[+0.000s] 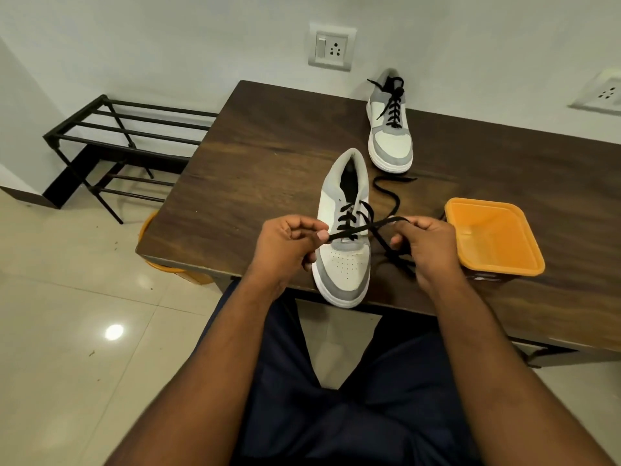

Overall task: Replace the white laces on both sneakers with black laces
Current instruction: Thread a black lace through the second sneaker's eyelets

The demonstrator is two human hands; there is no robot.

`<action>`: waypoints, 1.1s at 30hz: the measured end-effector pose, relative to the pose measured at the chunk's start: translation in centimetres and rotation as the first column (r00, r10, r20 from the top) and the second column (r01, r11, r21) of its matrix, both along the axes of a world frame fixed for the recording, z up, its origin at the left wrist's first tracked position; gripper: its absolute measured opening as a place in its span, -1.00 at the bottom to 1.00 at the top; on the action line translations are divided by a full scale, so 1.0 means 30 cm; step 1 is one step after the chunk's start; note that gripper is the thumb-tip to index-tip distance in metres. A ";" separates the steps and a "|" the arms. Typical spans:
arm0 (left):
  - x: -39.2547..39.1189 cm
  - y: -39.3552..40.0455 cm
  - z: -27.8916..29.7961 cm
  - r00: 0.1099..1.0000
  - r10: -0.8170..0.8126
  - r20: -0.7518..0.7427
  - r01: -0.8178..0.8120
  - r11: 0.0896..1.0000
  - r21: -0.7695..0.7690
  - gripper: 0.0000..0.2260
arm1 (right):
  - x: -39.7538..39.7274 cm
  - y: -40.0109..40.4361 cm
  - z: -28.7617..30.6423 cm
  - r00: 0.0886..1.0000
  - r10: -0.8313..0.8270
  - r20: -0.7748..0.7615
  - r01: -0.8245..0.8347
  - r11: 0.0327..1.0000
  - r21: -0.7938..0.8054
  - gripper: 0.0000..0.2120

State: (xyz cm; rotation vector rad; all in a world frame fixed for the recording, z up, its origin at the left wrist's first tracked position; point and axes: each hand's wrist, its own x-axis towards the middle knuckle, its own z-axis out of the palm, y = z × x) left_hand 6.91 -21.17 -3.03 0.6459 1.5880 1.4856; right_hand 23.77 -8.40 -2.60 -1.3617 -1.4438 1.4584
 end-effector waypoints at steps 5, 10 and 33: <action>0.016 0.046 0.007 1.000 -0.031 -0.002 0.031 0.998 0.047 -0.82 | 0.000 0.007 0.009 0.890 0.450 0.073 -0.451 0.893 0.002 -0.25; 0.006 0.106 0.045 0.993 -0.114 -0.032 0.116 0.990 0.079 -0.47 | -0.095 -0.036 0.030 0.887 0.459 -0.046 -0.453 0.885 0.104 -0.72; -0.121 0.255 -0.099 0.869 -0.196 -0.454 0.138 0.978 -0.158 -0.58 | -0.199 0.024 -0.016 0.911 0.184 0.368 -0.331 0.860 0.389 -0.68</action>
